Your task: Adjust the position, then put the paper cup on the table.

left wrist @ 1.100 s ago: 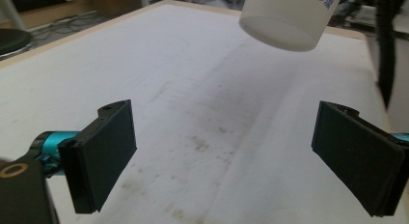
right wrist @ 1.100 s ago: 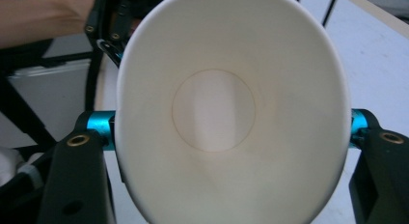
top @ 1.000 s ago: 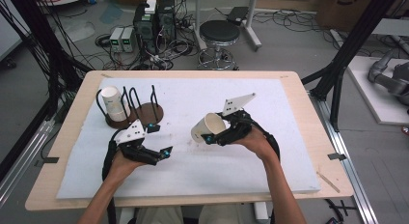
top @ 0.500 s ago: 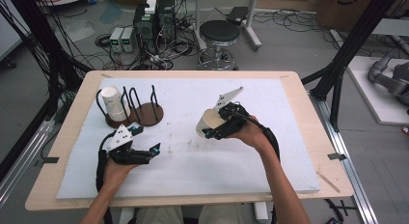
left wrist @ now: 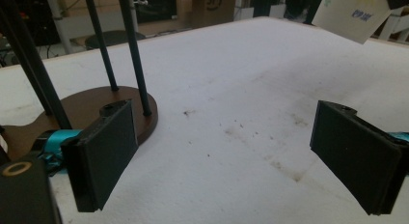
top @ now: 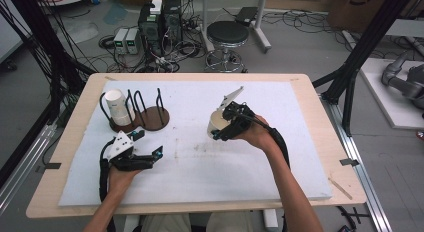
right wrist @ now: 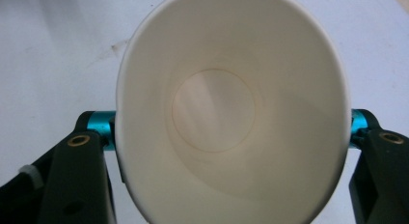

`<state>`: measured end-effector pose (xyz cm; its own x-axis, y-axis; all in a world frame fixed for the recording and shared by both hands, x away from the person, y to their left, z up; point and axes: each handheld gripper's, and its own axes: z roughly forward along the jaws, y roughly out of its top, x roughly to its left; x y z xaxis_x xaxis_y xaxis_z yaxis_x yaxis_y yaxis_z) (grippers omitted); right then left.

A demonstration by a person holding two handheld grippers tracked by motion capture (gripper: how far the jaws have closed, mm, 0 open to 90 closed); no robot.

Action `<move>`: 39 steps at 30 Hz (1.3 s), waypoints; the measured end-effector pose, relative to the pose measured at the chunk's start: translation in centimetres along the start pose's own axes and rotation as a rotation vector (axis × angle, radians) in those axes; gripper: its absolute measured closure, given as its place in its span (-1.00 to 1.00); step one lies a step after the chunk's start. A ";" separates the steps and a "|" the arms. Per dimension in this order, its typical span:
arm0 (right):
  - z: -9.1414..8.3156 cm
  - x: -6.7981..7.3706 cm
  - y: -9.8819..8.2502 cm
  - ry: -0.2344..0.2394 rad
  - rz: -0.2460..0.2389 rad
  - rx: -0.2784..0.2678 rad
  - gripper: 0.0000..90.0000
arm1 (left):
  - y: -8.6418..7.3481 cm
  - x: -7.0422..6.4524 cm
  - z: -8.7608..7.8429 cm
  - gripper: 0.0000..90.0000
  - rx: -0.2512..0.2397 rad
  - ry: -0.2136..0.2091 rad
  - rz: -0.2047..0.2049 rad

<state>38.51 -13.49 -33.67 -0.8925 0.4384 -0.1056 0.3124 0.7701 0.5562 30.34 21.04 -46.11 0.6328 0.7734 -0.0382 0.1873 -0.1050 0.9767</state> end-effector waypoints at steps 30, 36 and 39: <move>2.5 -1.6 1.2 -0.029 0.050 0.090 -0.31 | -0.1 0.1 -0.1 -0.79 -0.013 -0.018 -0.005; 4.1 -2.5 1.2 -0.040 0.066 0.132 -0.31 | -0.1 0.1 -0.1 -0.79 -0.009 -0.019 -0.002; 4.6 -2.8 1.3 -0.051 0.079 0.134 -0.31 | -0.1 0.0 -0.1 -0.79 -0.009 -0.022 0.001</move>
<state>42.92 -11.57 -36.38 -0.8470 0.5201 -0.1098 0.4243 0.7859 0.4498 30.30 21.12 -46.23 0.6491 0.7595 -0.0419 0.1803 -0.1001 0.9785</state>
